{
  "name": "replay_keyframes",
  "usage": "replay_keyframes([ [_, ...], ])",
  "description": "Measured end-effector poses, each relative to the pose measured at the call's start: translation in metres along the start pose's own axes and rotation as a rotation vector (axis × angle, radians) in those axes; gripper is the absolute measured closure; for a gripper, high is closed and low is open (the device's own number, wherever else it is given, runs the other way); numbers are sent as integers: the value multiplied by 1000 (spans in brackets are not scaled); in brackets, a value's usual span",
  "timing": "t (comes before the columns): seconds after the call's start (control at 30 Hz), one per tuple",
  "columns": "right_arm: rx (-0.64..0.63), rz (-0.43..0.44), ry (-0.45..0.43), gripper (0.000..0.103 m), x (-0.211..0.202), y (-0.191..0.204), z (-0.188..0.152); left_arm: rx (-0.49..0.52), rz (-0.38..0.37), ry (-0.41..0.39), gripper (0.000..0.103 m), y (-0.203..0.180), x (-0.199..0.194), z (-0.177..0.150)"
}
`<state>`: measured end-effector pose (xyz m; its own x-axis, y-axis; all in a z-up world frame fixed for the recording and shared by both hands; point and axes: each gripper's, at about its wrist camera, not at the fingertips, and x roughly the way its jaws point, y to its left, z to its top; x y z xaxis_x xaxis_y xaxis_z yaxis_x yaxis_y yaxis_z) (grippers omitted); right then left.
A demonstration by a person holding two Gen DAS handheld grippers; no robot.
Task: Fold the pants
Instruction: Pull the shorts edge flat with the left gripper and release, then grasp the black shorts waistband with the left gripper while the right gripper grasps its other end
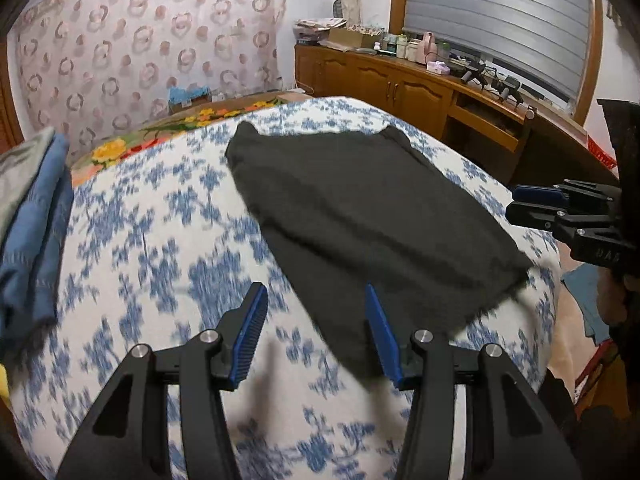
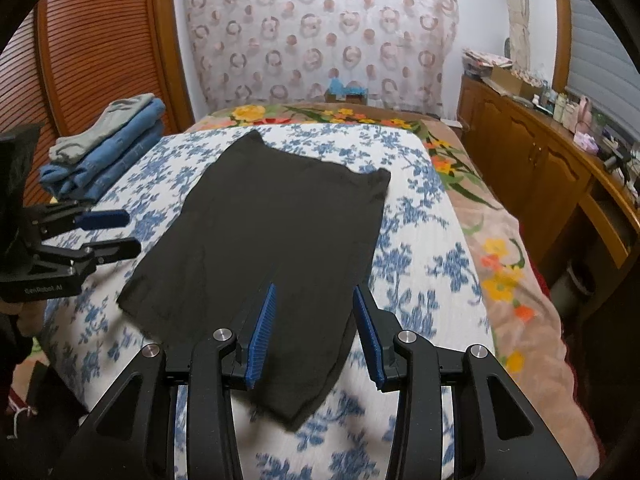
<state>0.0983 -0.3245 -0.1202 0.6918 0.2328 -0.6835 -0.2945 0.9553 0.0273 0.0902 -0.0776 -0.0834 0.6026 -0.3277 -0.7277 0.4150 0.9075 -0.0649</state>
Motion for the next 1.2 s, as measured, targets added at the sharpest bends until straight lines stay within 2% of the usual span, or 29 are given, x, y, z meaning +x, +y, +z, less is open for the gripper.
replay_keyframes([
  [0.2,23,19,18,63,-5,2,-19,-31,-36,21,53,-3,1,-20],
  [0.4,59,31,43,63,1,0,-32,-50,-90,18,53,-9,3,-25],
  [0.53,75,34,47,63,2,-3,-34,-63,-99,20,53,-11,8,-28],
  [0.63,79,39,47,63,2,-5,-36,-75,-123,10,64,-11,7,-29],
  [0.7,80,42,49,63,2,-5,-38,-74,-154,7,76,-13,6,-29],
  [0.77,80,44,51,63,2,-4,-40,-56,-141,0,84,-15,3,-28],
  [0.83,82,46,51,63,1,-4,-41,-61,-145,-9,87,-14,-1,-28],
  [1.2,94,56,70,63,8,2,-48,-87,-149,-6,87,-8,0,-32],
])
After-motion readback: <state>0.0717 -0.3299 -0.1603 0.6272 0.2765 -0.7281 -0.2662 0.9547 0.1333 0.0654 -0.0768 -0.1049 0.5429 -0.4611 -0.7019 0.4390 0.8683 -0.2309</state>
